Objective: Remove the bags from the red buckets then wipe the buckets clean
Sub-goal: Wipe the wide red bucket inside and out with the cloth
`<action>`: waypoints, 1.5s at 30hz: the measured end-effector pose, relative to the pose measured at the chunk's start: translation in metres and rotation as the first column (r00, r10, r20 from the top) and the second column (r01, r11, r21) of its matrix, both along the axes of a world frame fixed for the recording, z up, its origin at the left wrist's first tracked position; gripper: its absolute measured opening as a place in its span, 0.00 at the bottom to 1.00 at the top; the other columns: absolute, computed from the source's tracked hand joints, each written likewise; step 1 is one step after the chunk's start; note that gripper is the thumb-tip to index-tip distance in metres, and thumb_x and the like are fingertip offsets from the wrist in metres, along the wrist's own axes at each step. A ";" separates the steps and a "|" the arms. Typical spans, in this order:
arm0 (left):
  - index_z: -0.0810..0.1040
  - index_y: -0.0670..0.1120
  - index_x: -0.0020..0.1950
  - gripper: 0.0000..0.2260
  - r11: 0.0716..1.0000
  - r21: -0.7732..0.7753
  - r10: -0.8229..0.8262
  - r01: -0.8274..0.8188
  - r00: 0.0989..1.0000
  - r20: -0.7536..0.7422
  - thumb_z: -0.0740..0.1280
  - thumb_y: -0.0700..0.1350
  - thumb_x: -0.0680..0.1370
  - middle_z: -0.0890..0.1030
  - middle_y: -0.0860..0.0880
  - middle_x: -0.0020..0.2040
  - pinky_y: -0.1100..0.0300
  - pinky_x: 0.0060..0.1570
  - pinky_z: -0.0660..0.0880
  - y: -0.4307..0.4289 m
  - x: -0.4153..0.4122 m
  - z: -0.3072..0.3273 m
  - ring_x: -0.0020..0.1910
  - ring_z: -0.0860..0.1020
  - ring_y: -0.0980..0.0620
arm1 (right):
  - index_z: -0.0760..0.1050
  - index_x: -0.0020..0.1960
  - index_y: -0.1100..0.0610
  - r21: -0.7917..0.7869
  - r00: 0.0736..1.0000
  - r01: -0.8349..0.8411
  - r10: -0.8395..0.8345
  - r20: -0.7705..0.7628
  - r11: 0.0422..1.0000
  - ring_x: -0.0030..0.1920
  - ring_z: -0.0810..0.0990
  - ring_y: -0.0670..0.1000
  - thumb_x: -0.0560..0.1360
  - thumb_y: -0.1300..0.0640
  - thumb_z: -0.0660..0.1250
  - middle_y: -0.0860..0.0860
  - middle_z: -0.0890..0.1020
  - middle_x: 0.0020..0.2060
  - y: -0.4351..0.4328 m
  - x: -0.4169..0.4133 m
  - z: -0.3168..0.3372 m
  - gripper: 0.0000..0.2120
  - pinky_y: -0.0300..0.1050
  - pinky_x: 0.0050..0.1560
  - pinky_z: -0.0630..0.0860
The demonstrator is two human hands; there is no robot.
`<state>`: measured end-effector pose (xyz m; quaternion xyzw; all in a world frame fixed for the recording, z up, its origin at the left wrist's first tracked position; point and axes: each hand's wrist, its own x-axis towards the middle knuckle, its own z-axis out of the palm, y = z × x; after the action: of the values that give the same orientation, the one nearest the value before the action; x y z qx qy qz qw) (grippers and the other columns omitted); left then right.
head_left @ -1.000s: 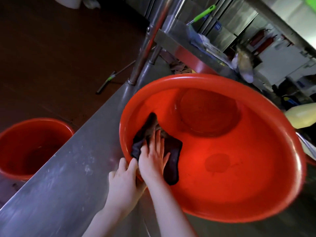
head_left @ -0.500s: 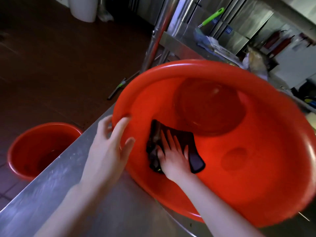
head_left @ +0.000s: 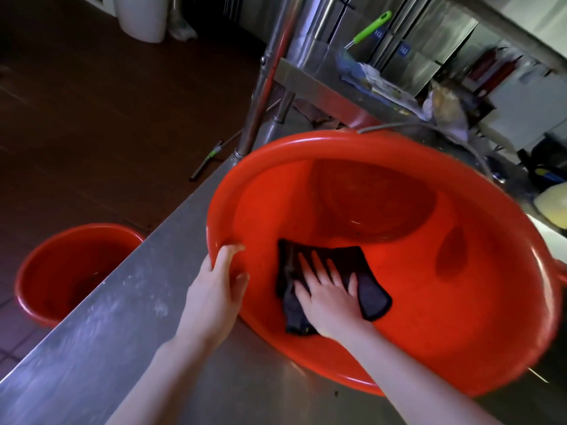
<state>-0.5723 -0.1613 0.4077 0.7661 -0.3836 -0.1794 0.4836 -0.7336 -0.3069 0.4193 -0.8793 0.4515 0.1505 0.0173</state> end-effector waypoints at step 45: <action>0.78 0.49 0.62 0.17 0.981 -0.163 0.145 -0.110 0.964 0.222 0.70 0.37 0.74 0.69 0.45 0.66 0.49 0.59 0.74 0.016 0.045 0.045 0.61 0.74 0.44 | 0.40 0.78 0.41 0.045 0.995 -0.033 0.029 0.097 0.998 0.78 0.42 0.49 0.81 0.40 0.46 0.42 0.42 0.78 0.051 0.033 0.000 0.28 0.70 0.72 0.41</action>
<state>-0.5277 -0.1448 0.4529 0.7665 -0.3999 -0.0276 0.5017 -0.7002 -0.2563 0.4195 -0.8918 0.4328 0.1186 0.0571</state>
